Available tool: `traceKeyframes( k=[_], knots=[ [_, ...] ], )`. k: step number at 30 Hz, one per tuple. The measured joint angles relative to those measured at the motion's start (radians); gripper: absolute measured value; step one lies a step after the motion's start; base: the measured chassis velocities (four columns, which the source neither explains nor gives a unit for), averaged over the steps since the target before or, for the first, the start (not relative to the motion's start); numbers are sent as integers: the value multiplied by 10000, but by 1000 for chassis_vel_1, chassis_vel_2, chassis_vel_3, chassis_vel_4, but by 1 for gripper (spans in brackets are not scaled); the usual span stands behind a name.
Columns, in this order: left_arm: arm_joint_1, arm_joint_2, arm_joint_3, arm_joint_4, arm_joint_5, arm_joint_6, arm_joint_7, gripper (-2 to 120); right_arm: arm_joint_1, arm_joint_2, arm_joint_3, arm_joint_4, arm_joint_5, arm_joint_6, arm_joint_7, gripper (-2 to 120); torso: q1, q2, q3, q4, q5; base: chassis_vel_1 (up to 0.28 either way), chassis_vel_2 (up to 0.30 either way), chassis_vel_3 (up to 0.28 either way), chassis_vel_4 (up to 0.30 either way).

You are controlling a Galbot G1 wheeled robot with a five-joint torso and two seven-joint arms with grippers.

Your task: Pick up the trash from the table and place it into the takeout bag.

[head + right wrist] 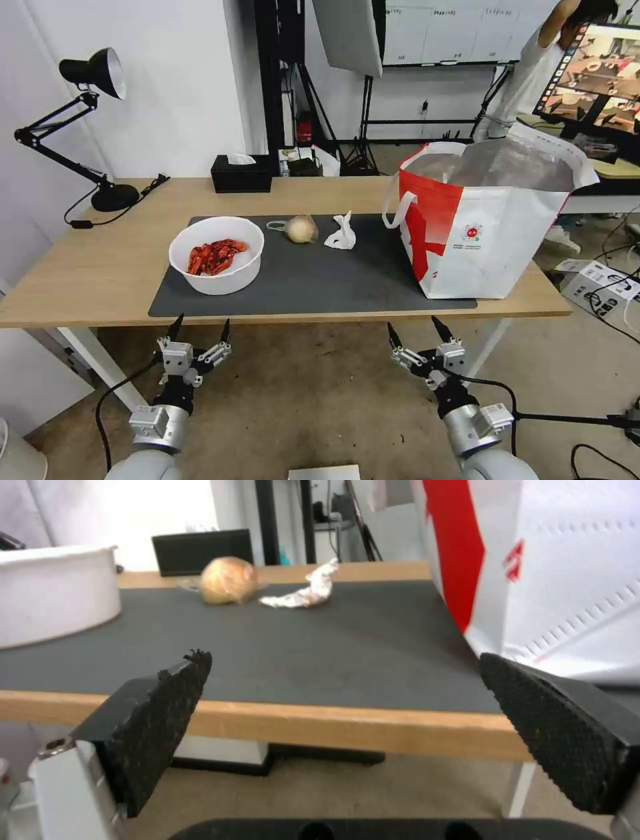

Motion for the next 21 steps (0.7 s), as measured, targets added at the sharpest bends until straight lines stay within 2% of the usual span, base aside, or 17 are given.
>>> traceKeyframes(
  k=[5,15,21],
  knots=[
    [9,104,-74,-24,-53,-101,-1,100,398,-296,-476,447,-34,-207,3,100,0,1,0,0,-1,0,0,0,0],
    [73,221,-160,-285,-159,-77,-7,100,3021,-1214,-1943,1013,399,-2035,347,100,0,0,1,2,-1,0,0,0,0],
    [81,185,-172,-341,-159,-57,-33,100,4134,-1235,-2659,532,743,-3025,1519,100,1,0,1,2,0,0,0,0,0]
  ],
)
